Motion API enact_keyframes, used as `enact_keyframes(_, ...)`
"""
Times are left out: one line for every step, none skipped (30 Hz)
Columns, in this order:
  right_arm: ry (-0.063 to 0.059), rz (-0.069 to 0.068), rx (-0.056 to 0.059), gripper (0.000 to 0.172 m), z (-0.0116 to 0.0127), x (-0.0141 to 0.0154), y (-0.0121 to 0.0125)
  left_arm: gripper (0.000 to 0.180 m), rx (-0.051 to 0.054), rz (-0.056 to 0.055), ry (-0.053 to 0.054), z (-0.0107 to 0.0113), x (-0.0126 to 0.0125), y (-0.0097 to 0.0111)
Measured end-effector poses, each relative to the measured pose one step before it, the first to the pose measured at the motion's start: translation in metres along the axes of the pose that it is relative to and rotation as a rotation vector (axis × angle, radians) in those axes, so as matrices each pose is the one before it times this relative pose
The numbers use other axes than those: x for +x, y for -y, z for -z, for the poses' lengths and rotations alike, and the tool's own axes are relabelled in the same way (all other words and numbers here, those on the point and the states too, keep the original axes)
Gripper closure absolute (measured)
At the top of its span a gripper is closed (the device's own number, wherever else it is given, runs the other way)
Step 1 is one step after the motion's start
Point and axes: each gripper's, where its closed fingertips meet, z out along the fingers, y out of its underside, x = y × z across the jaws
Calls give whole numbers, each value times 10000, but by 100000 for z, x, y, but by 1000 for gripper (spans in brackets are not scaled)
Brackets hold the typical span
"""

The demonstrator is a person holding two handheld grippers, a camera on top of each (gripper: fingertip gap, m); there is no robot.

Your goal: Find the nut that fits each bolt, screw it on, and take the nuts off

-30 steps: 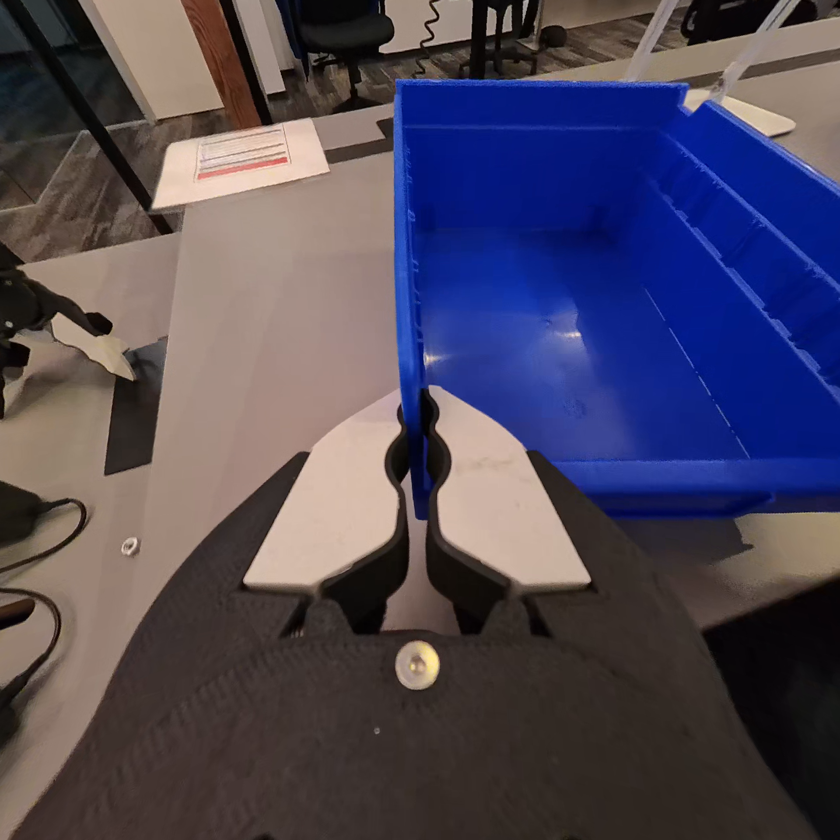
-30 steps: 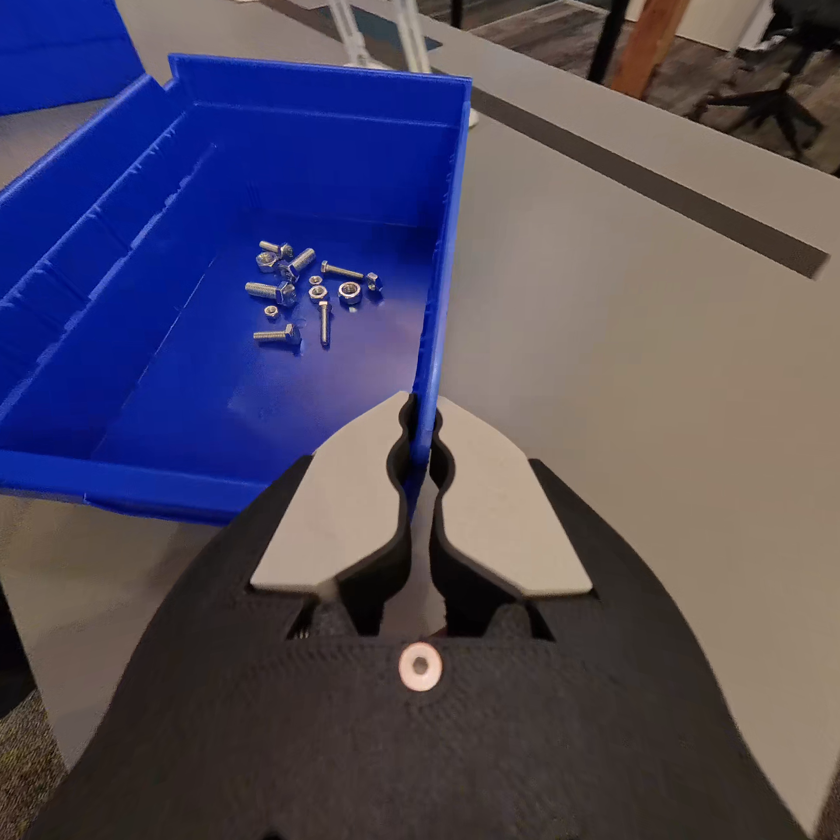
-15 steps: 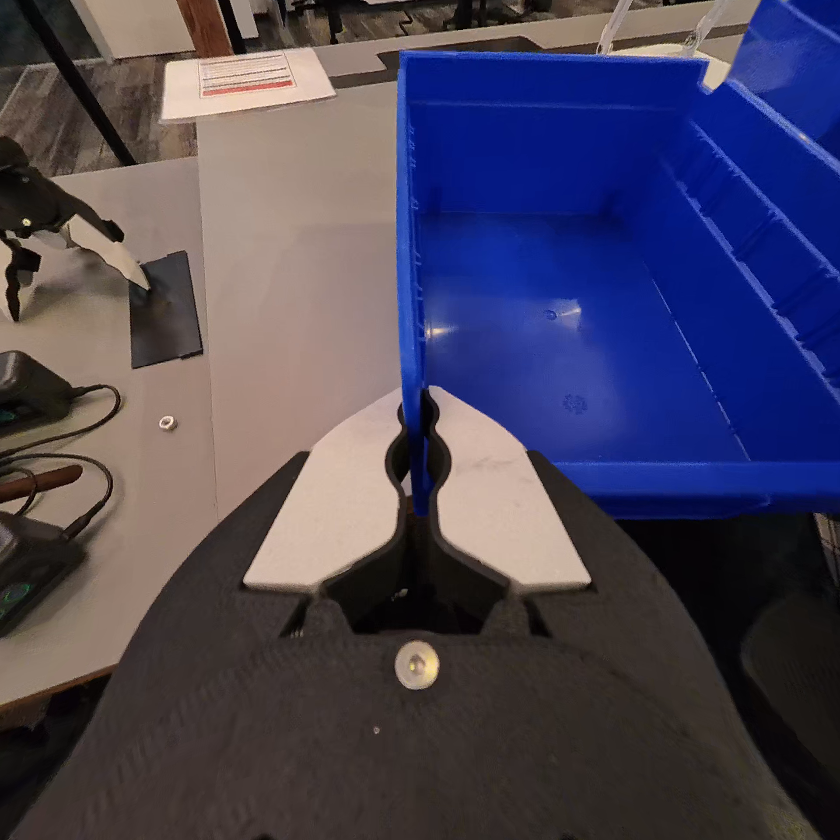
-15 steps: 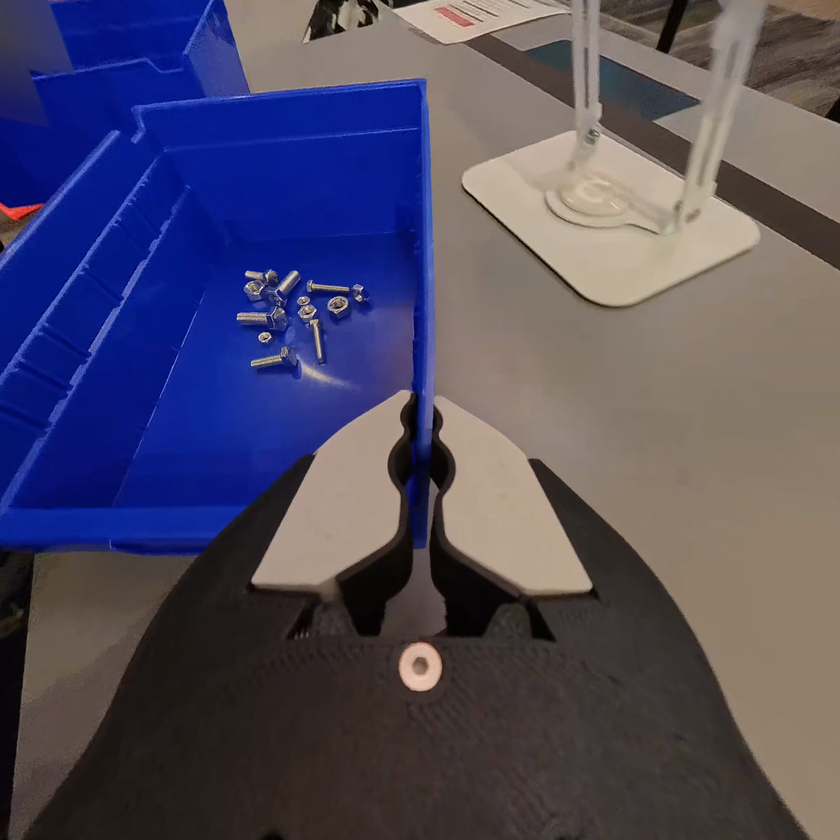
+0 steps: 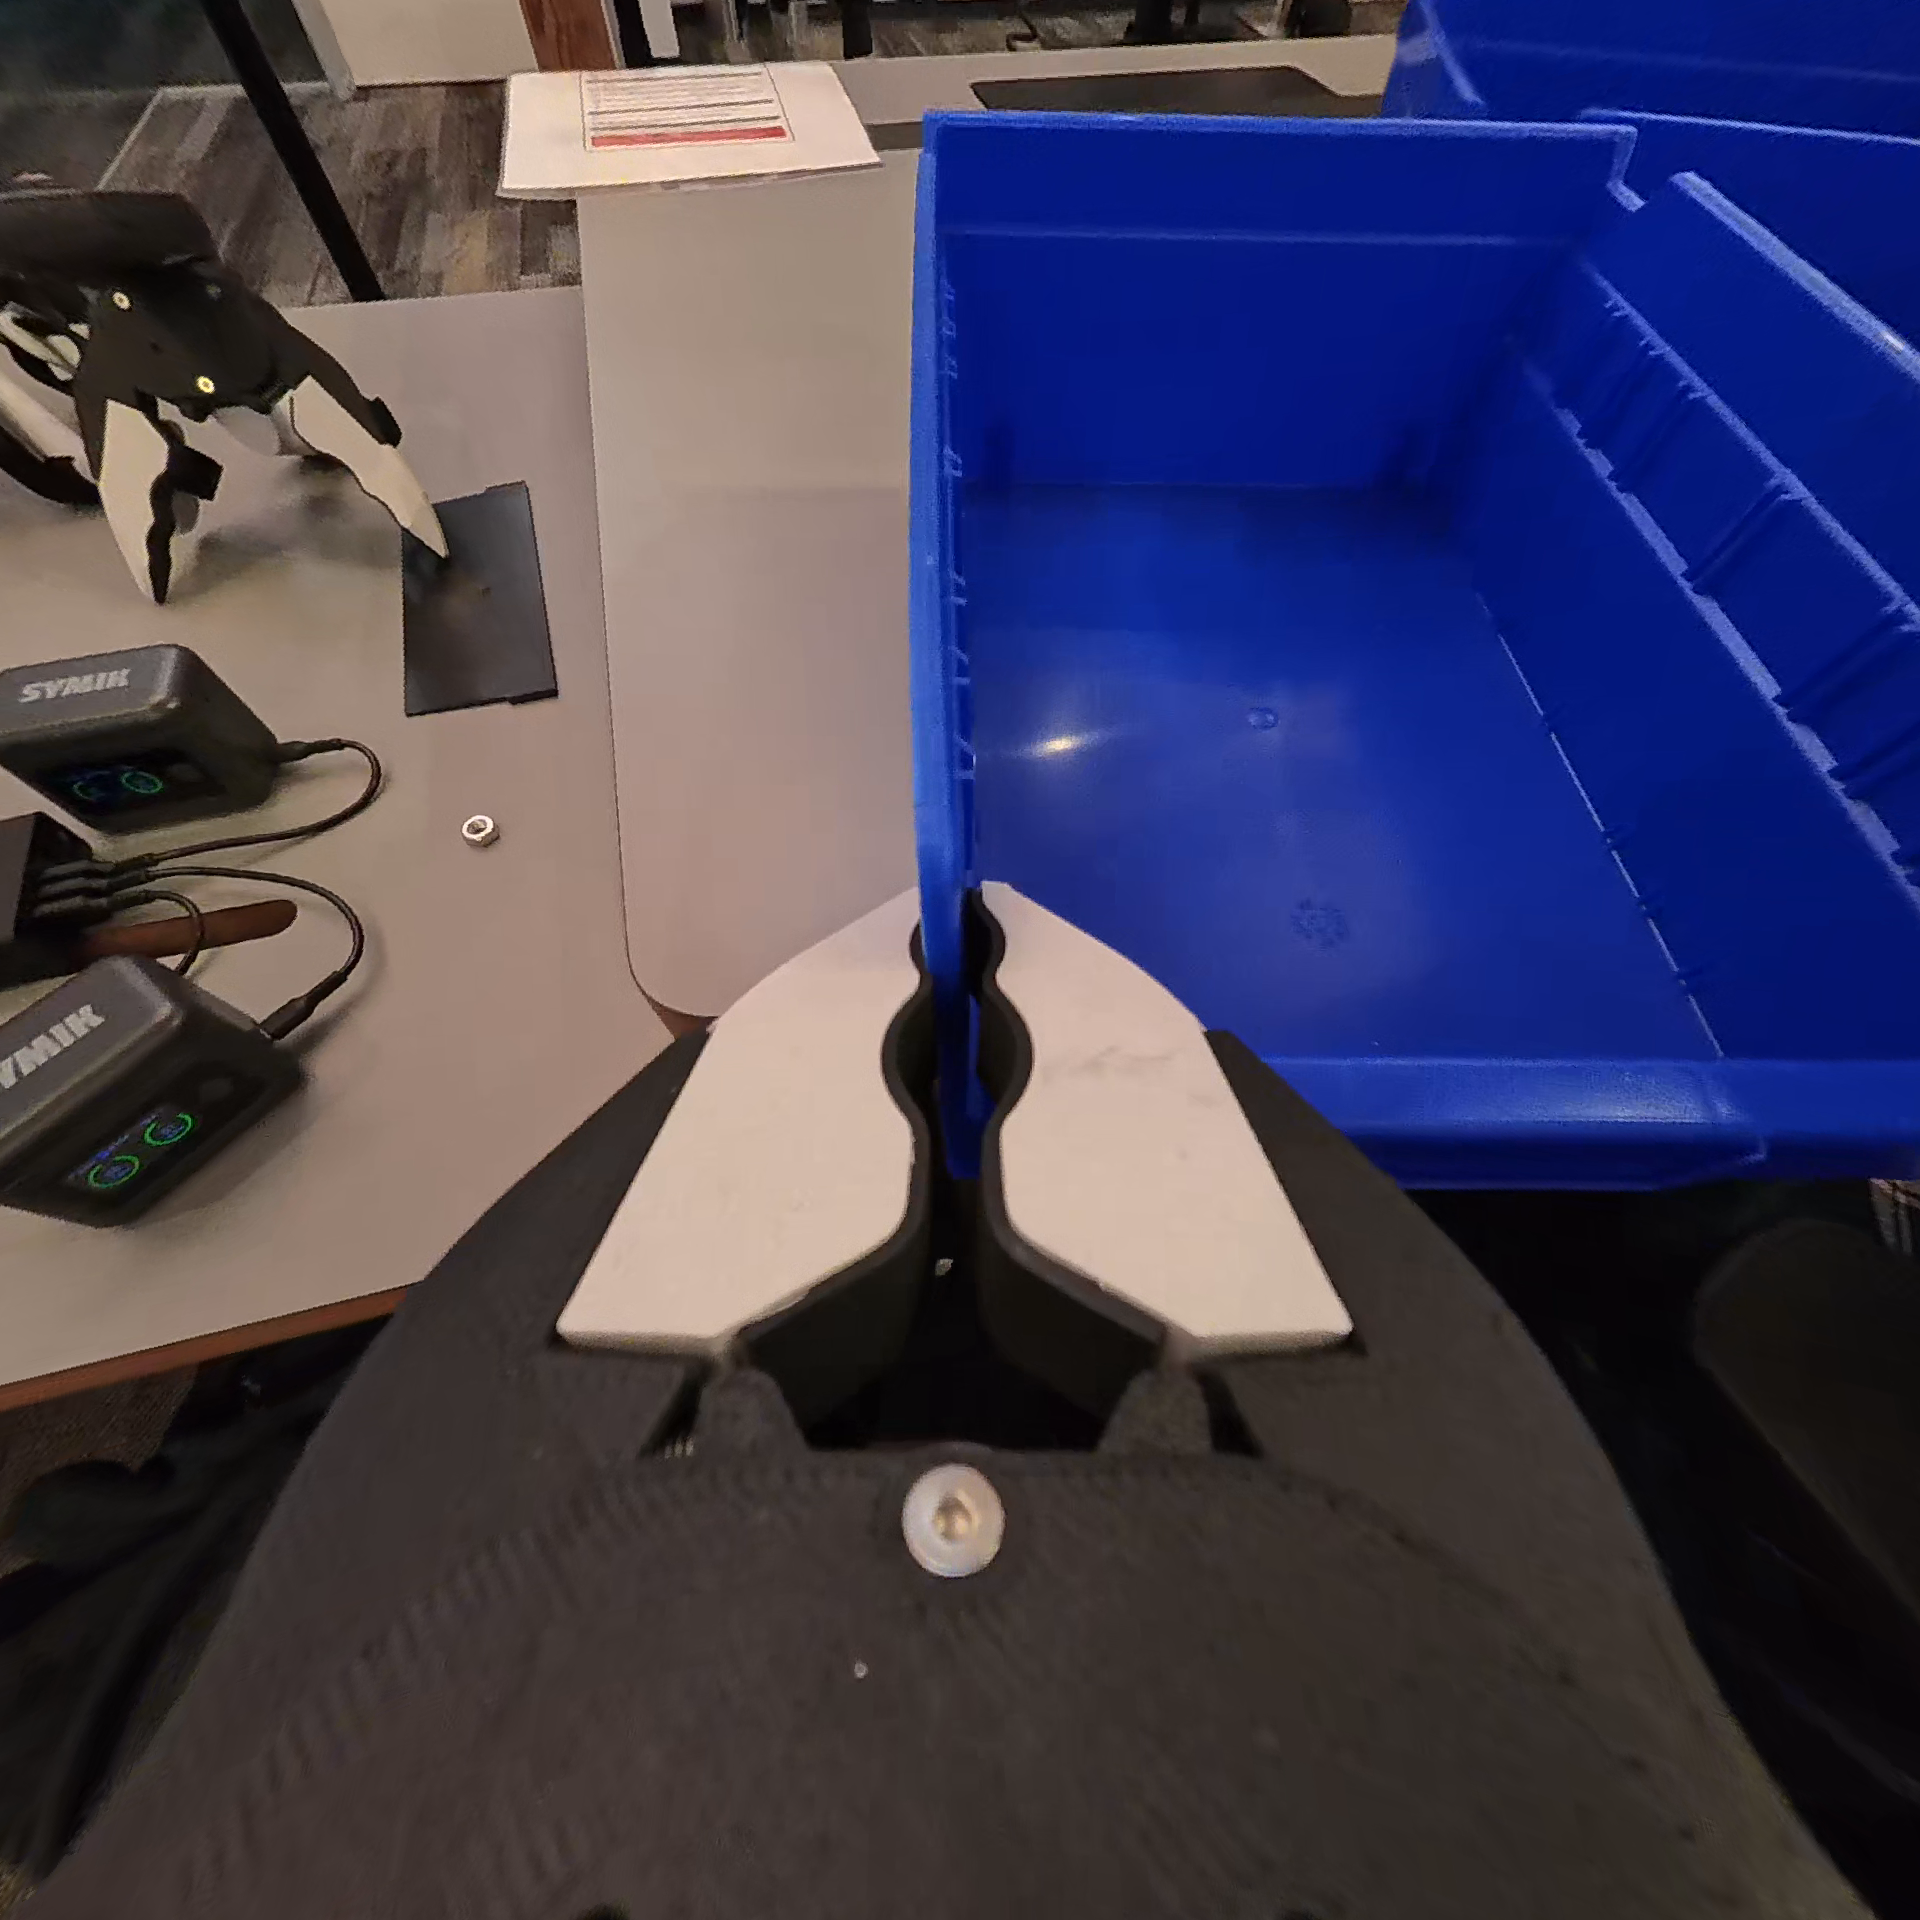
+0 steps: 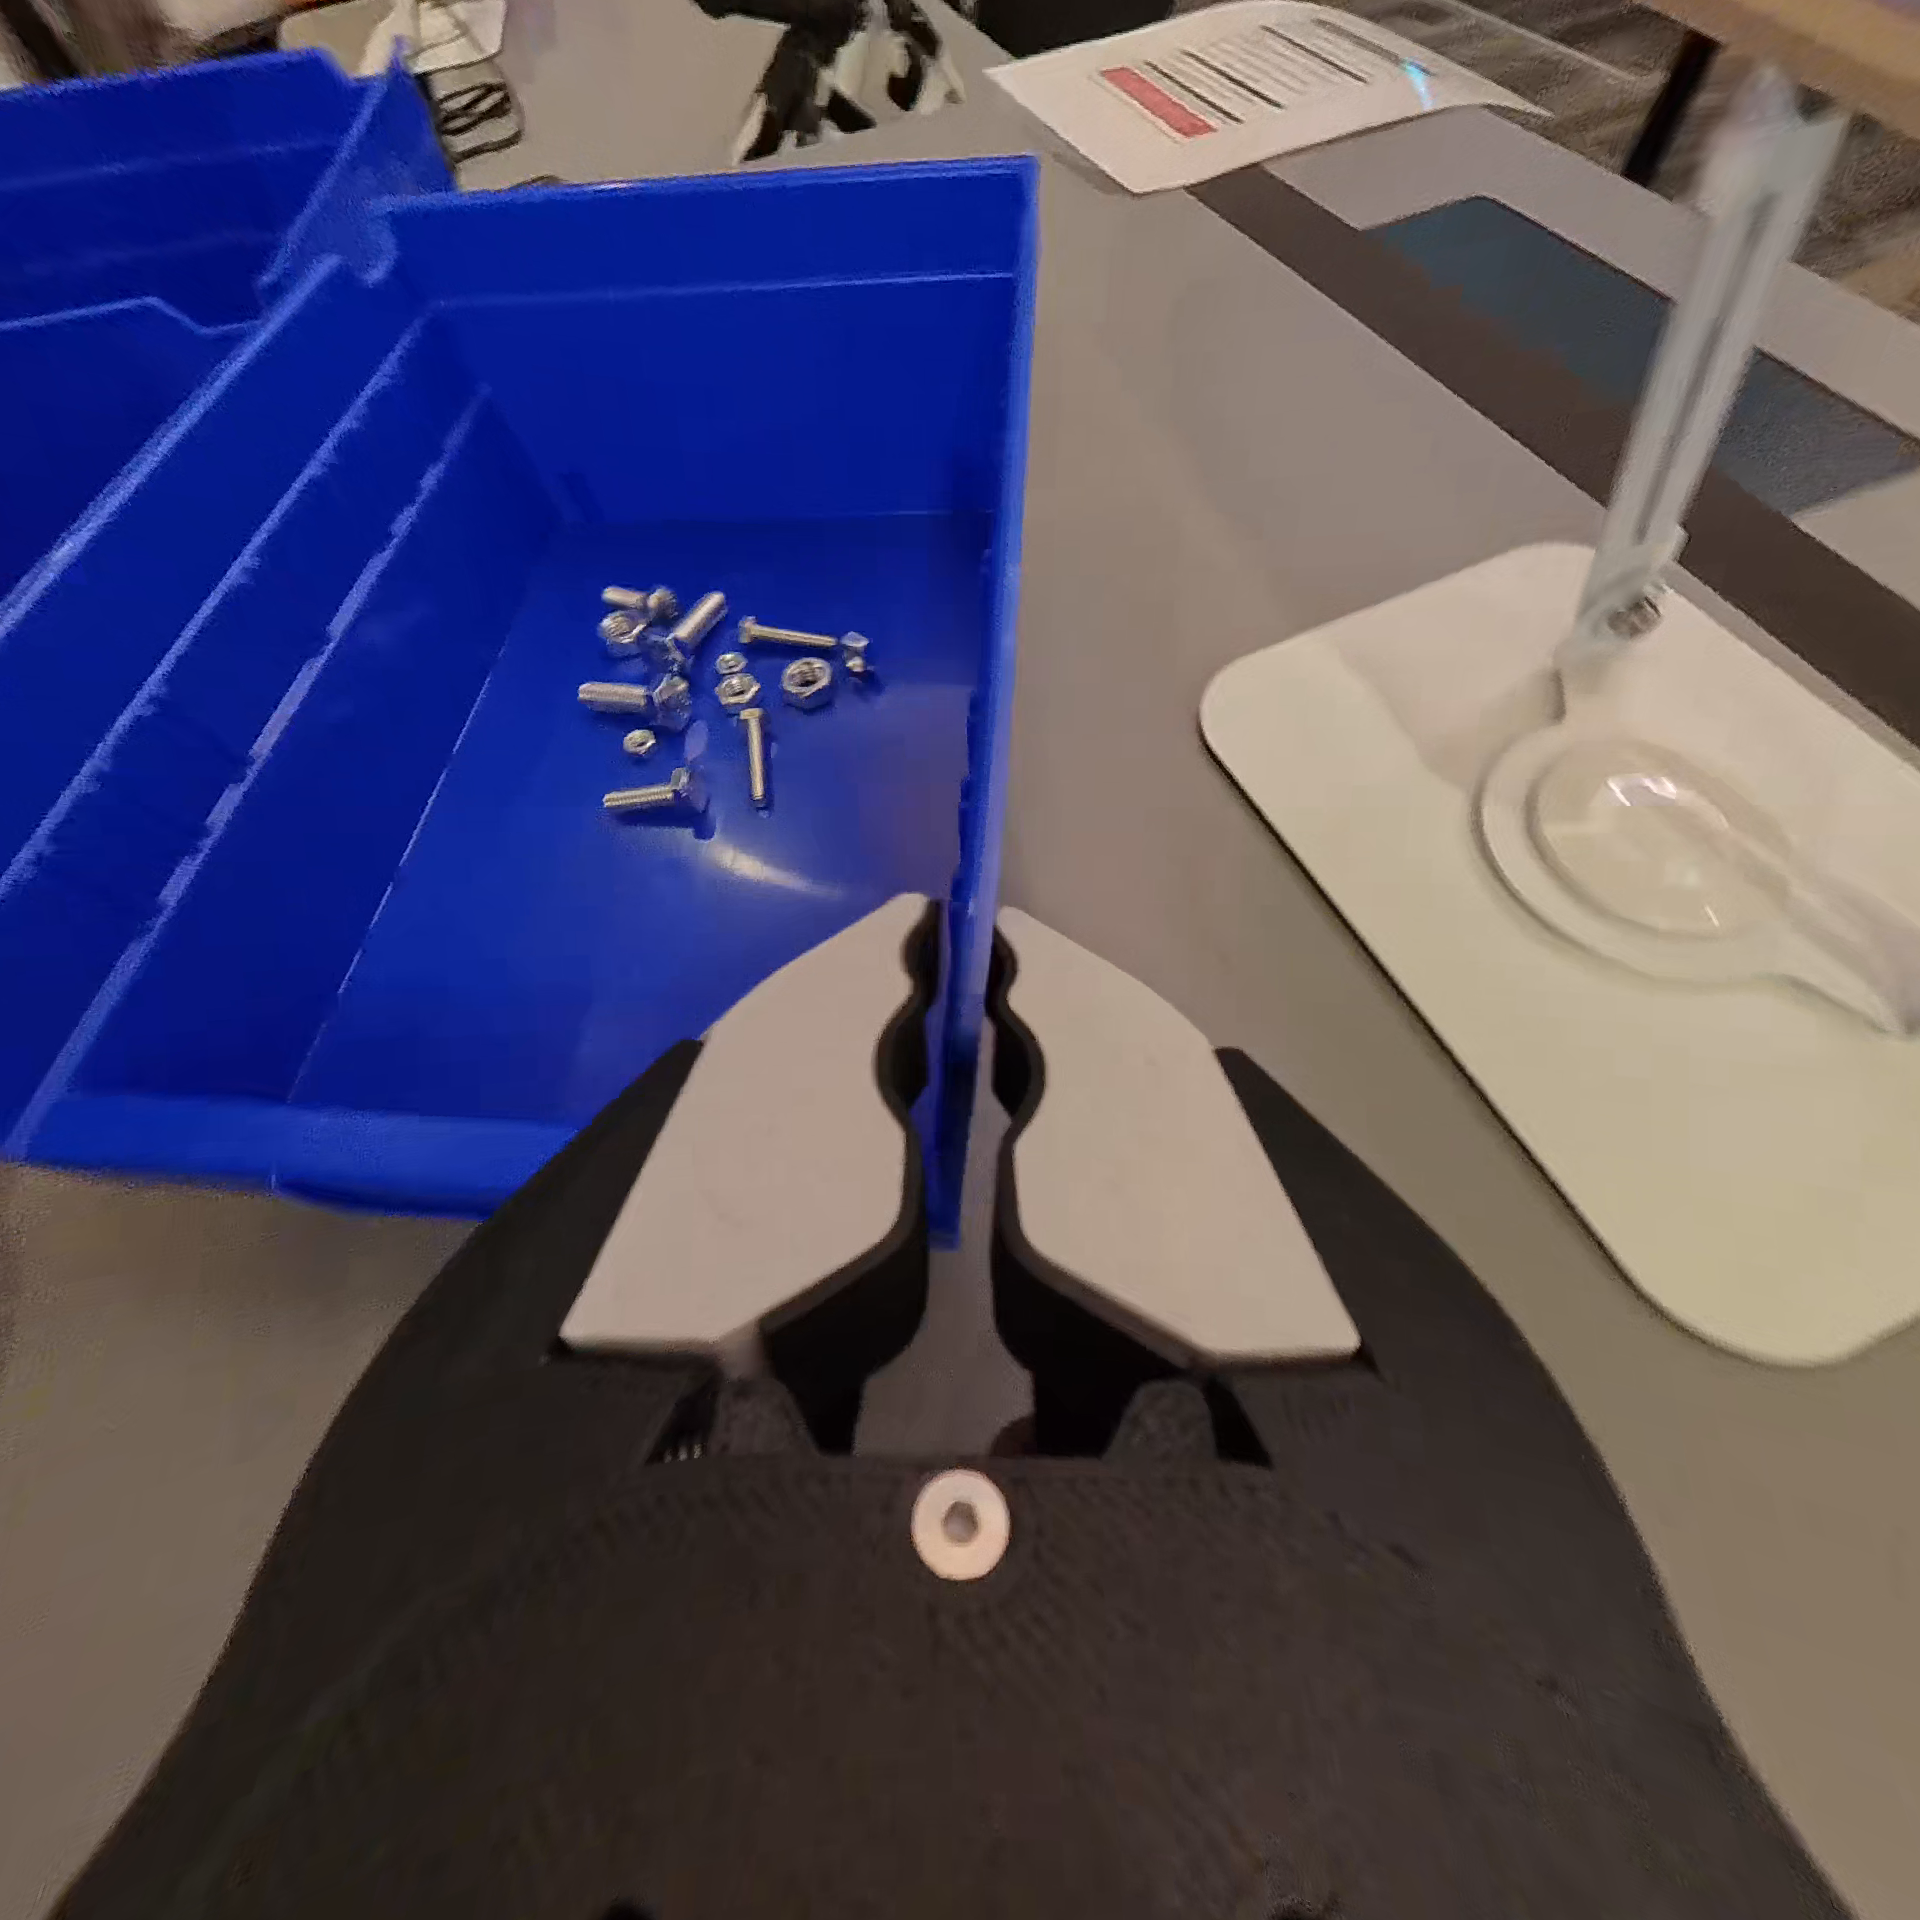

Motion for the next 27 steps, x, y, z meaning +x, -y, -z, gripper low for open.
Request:
enact_keyframes(101,166,1,144,-188,-69,410,178,0,18,-5,-10,-26,-4)
enact_keyframes(-32,52,101,124,251,250,529,178,-14,1,2,-5,0,22)
enact_keyframes(118,154,207,119,629,76,658,179,-23,-9,2,9,11,40)
enact_keyframes(282,440,387,125,968,-334,869,178,-23,-3,2,2,-6,33)
enact_keyframes(300,731,498,126,1111,-697,1007,178,-18,16,-15,-23,-7,19)
enact_keyframes(577,935,343,128,966,-1424,834,178,-10,35,-13,-57,-54,1)
enact_keyframes(767,915,21,132,599,-1863,480,178,1,36,-14,-69,-52,6)
enact_keyframes(524,703,-244,126,110,-1521,152,178,9,20,-21,-95,-20,26)
enact_keyframes(446,483,-395,118,-312,-1338,-136,178,11,13,-15,-128,9,42)
enact_keyframes(473,315,-420,113,-626,-1260,-284,178,7,1,-13,-160,48,52)
enact_keyframes(384,268,-337,111,-856,-1058,-264,179,6,-19,-10,-169,89,53)
enact_keyframes(300,325,-303,110,-1030,-939,-293,179,9,-25,-17,-156,119,59)
enact_keyframes(236,395,-350,110,-1152,-820,-376,178,0,-19,25,-78,51,35)
enact_keyframes(96,441,-364,111,-1243,-585,-395,179,2,-13,26,33,37,38)
enact_keyframes(52,446,-364,111,-1256,-497,-394,178,-9,-19,27,43,59,-23)
enact_keyframes(154,397,-411,111,-1246,-560,-440,178,-13,9,17,57,57,-55)
enact_keyframes(148,308,-417,111,-1141,-440,-419,178,8,-7,37,90,48,-52)
enact_keyframes(196,157,-218,114,-918,-380,-111,178,10,26,43,98,47,-65)
enact_keyframes(104,41,-8,116,-661,-156,217,178,-1,19,27,145,91,-122)
enact_keyframes(-59,109,36,119,-423,126,325,178,-3,-2,35,206,72,-121)
enact_keyframes(-132,108,-73,124,-364,295,231,178,12,32,41,236,28,-132)
enact_keyframes(-186,80,-197,133,-397,444,115,178,12,22,59,247,-19,-148)
enact_keyframes(-252,-84,-184,133,-517,665,80,178,26,42,56,247,-51,-144)
enact_keyframes(-122,-381,-14,134,-544,704,256,178,29,46,52,245,-65,-150)
enact_keyframes(-88,-361,-10,133,-560,759,231,178,28,33,40,240,-51,-159)
enact_keyframes(-146,-186,-35,133,-609,852,189,178,25,34,39,227,-47,-143)
enact_keyframes(-163,-240,-29,133,-682,940,245,178,14,23,32,209,-36,-133)
